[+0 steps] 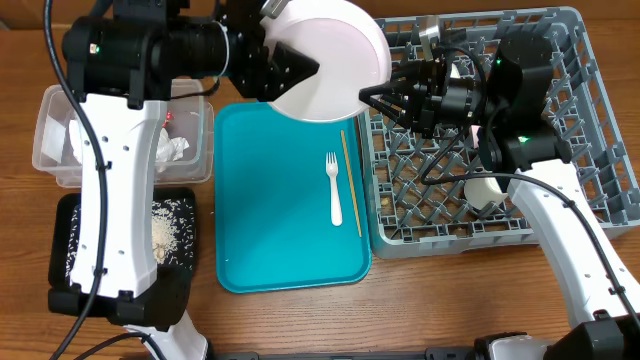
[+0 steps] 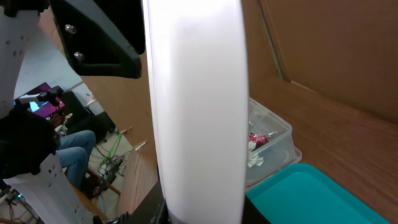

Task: Sort waste into correct bins and load items into the dishwasher
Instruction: 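Close the right gripper on the plate rim beside the left gripper, then release the plate from the left gripper and pull the left arm back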

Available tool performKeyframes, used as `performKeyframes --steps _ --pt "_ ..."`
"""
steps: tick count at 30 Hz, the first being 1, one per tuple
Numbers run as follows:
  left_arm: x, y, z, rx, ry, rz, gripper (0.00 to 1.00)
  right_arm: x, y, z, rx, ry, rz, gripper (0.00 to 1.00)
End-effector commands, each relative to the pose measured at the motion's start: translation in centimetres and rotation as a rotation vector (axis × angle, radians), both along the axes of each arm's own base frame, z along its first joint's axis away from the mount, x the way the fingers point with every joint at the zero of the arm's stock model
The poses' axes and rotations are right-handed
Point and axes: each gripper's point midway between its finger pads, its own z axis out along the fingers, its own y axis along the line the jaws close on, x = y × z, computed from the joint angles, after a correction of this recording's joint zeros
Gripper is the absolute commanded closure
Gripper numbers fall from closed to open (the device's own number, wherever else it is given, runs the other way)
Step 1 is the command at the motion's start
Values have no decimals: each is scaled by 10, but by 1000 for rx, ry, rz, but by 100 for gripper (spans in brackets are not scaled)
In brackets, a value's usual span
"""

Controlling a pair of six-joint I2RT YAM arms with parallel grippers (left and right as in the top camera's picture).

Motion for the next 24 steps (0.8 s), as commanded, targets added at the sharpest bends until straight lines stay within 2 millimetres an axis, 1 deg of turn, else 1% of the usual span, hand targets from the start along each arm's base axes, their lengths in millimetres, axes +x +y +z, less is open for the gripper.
performKeyframes --steps 1,3,5,7,9,12,14,15,17,18,21,24 --pt "3 -6 3 -14 -13 -7 25 38 -20 -9 -21 55 -202 96" --pt "13 -7 3 -18 -39 -3 21 33 -18 -8 -15 55 -167 96" --pt "23 -8 6 -32 -59 10 10 28 -16 -7 -10 56 -135 96" --pt "33 -10 11 -50 -90 21 3 22 -13 -6 -4 57 -98 96" --pt "40 -12 16 -64 -121 29 0 15 -11 -5 3 57 -58 96" --pt "52 -11 23 -81 -156 59 0 5 -9 -2 14 56 7 96" --pt "66 -3 23 -57 -162 148 0 -1 -8 -2 18 63 38 96" --pt "74 5 20 -35 -159 210 0 -3 -8 -3 19 71 48 96" --pt "89 25 13 15 -134 365 0 -3 -8 -5 17 96 49 96" --pt "94 35 9 33 -114 429 0 -4 -8 -7 16 107 49 96" --pt "95 58 -7 68 -26 536 0 -2 -9 -12 9 140 31 96" --pt "87 72 -23 100 51 559 0 13 -14 -21 -24 187 -90 96"
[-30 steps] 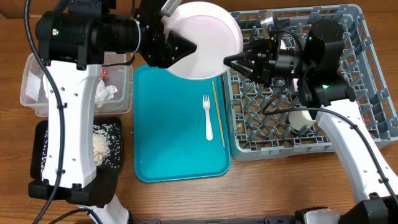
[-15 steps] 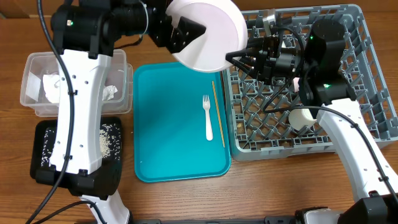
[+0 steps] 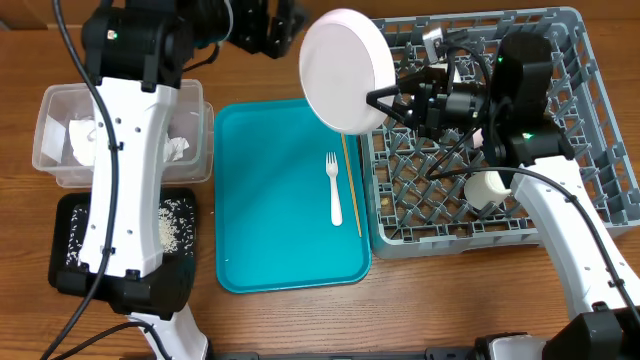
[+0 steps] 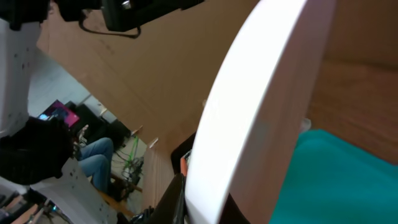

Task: Sort waste into correct bins and load items into the dishwasher
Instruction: 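Release the plate from the left gripper and pull the left arm back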

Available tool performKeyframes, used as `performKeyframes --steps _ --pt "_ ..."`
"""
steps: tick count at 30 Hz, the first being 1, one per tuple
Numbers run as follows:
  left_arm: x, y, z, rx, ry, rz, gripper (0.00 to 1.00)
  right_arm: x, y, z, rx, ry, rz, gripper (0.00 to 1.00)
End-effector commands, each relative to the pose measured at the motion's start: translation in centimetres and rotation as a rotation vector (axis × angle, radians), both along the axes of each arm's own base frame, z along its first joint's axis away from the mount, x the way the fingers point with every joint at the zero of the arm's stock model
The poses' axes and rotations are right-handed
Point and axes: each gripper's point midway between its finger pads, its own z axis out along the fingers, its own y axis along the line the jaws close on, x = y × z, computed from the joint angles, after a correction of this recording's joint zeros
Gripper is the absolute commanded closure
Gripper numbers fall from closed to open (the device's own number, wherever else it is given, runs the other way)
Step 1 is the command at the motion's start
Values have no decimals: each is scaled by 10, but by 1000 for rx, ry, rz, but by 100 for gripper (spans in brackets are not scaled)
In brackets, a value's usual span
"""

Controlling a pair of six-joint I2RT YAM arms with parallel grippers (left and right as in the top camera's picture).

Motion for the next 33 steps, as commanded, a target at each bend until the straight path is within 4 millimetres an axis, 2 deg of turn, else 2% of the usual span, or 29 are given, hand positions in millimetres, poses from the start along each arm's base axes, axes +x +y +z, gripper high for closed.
performKeyframes --steps 1,6,11,13,18,22,25,29,33 --pt "3 30 -13 24 77 137 0 20 -9 -4 -49 13 -141 96" --pt "-19 44 -39 58 223 163 0 45 -39 -14 -202 61 -427 96" --pt "-41 47 -56 93 338 169 0 40 -62 -7 -367 46 -538 96" --pt "-52 47 -64 104 391 164 0 35 -71 -10 -448 33 -552 96" --pt "-71 44 -78 128 489 149 0 26 -87 -35 -631 12 -545 96" --pt "-76 39 -89 142 531 132 0 21 -99 -63 -747 69 -537 96" --pt "-79 34 -100 153 566 118 0 20 -101 -85 -794 127 -505 96" --pt "-80 28 -121 168 614 102 0 29 -98 -108 -807 181 -475 96" --pt "-80 26 -141 176 654 100 0 33 -85 -118 -754 205 -414 96"
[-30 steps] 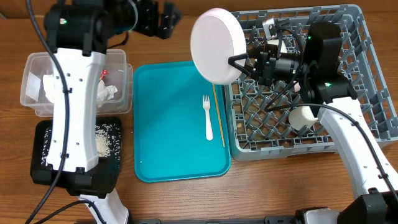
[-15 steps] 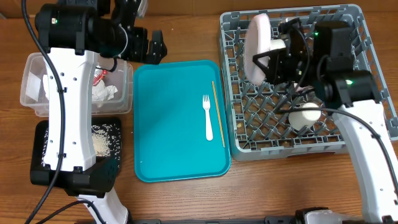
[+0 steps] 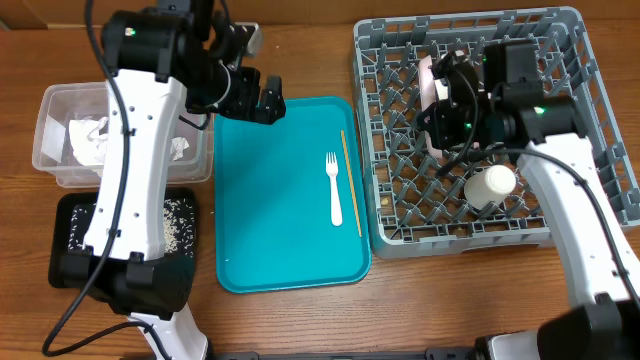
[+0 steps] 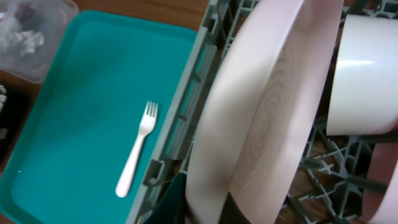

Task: Sort waste into correct bins and load items into the dishwasher
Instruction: 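Release the plate from the left gripper and pull the left arm back, then lower the white plate upright into the rack with the right gripper and release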

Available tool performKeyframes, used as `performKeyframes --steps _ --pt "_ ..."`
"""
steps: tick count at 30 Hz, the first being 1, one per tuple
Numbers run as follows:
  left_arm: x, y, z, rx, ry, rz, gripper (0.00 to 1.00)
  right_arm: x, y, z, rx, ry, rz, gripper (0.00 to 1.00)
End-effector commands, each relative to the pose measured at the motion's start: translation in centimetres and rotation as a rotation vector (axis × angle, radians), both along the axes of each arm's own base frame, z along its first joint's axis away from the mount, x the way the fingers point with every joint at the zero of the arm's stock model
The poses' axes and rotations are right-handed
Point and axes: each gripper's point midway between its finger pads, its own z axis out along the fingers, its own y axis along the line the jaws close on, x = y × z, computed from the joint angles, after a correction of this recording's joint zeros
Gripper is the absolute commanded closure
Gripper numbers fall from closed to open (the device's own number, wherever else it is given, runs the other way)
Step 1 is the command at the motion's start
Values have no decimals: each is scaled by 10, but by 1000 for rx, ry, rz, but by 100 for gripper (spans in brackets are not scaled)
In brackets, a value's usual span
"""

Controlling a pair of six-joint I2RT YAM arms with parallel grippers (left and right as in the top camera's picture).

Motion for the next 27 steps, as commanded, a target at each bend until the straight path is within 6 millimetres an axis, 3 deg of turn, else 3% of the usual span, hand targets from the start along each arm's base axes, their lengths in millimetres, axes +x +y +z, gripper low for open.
performKeyframes --steps 1,9,16,21,27 --pt "-1 -2 -18 9 48 3 0 3 15 8 72 -15 60 96" --pt "-4 -2 -36 16 88 3 0 11 18 36 88 -82 65 96" --pt "-4 -2 -36 16 91 1 0 1 27 61 146 -80 104 96" --pt "-4 -2 -37 16 93 1 0 -5 25 44 131 -10 94 96" --pt "-5 -3 -37 16 93 -1 0 -2 22 8 108 52 83 96"
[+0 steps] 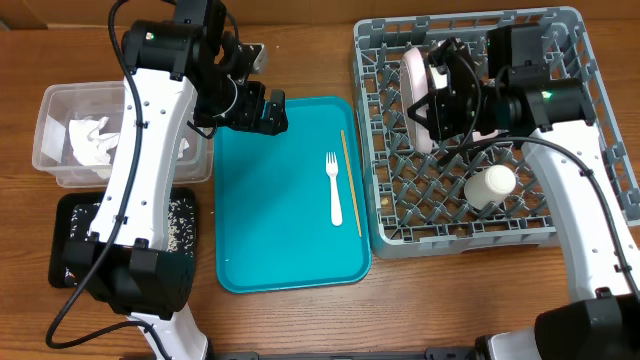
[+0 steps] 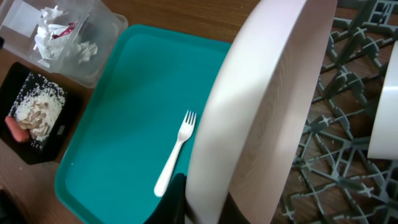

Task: Sort waste into correct bins and load items into the dishwasher
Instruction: 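Lower the white plate upright into the rack with the right gripper and release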

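Note:
A white plate (image 1: 413,85) stands on edge in the back left part of the grey dishwasher rack (image 1: 590,60). My right gripper (image 1: 437,97) is shut on its rim. The plate (image 2: 261,112) fills the right wrist view, with the gripper (image 2: 202,199) clamped on its lower edge. A white plastic fork (image 1: 334,188) and a thin wooden stick (image 1: 351,180) lie on the teal tray (image 1: 270,240). The fork (image 2: 174,155) also shows in the wrist view. My left gripper (image 1: 266,109) hovers open and empty over the tray's back left corner.
A white cup (image 1: 490,186) lies in the rack's front part. Left of the tray stand a clear bin (image 1: 60,170) holding crumpled paper and a black container (image 1: 70,250) with rice scraps. The clear bin (image 2: 62,37) and black container (image 2: 31,115) also show in the wrist view.
The plate, still in my right gripper, sits slightly further left in the rack. My left gripper has shifted a little right and forward over the tray's corner.
First both grippers were at the plate above the tray's back edge. Then my left gripper was off it and the right held it alone beside the rack. Later the plate stood on edge inside the rack, still gripped, and it remains so now.

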Available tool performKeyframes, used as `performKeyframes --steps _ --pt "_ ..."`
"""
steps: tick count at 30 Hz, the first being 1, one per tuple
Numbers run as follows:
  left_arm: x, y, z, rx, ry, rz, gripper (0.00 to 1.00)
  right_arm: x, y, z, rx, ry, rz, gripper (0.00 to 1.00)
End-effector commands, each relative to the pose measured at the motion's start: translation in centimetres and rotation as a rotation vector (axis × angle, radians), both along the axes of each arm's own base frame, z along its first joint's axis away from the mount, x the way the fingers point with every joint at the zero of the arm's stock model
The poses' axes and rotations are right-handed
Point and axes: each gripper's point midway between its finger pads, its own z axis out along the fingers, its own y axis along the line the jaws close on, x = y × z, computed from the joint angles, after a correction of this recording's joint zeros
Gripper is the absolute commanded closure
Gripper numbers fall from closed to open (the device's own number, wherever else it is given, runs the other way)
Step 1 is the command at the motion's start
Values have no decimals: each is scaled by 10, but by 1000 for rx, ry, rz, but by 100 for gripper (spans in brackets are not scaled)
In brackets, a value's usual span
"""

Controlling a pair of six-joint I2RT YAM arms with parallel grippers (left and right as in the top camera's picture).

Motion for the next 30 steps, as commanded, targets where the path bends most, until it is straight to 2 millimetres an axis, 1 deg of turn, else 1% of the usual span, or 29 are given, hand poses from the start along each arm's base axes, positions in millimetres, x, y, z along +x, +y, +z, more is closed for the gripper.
performKeyframes --steps 1,4,7,9,10,11,12,13,14,16,18,20,23,25,27,30 --pt "-1 -3 -4 3 14 0 0 2 2 -27 -8 47 10 96" --pt "-2 -6 -4 3 14 -7 0 7 1 -42 -20 63 5 96" --pt "-2 -8 -4 3 13 -13 0 12 -2 -50 -39 68 -6 96" --pt "-2 -8 -4 4 12 -14 0 13 -1 -51 -39 67 -6 96" --pt "-2 -8 -4 4 12 -14 0 14 -1 -51 -39 67 -6 90" --pt "-2 -8 -4 4 12 -14 0 14 -1 -51 -39 64 -6 64" --pt "-2 -8 -4 4 12 -14 0 15 -1 -51 -38 61 -7 33" --pt "-2 -8 -4 3 12 -14 0 15 -1 -50 -38 58 -7 12" --pt "-2 -9 -4 3 12 -14 0 16 -1 -50 -37 55 -6 0" --pt "-3 -8 -4 3 15 -13 0 17 -2 -48 -36 48 -9 0" --pt "-4 -8 -5 4 21 -14 0 21 -4 -39 -31 34 -21 0" --pt "-6 -8 -5 6 28 -14 0 25 -9 -19 -17 1 -53 0" --pt "-8 -7 -5 8 36 -14 0 23 -14 24 10 -59 -96 0" --pt "-7 -7 -5 12 32 -13 0 14 -15 50 18 -94 -99 0" --pt "-4 -5 -6 23 21 -9 0 1 -12 73 23 -124 -90 0" --pt "3 0 -6 52 0 29 0 -21 -8 94 35 -144 -82 0"
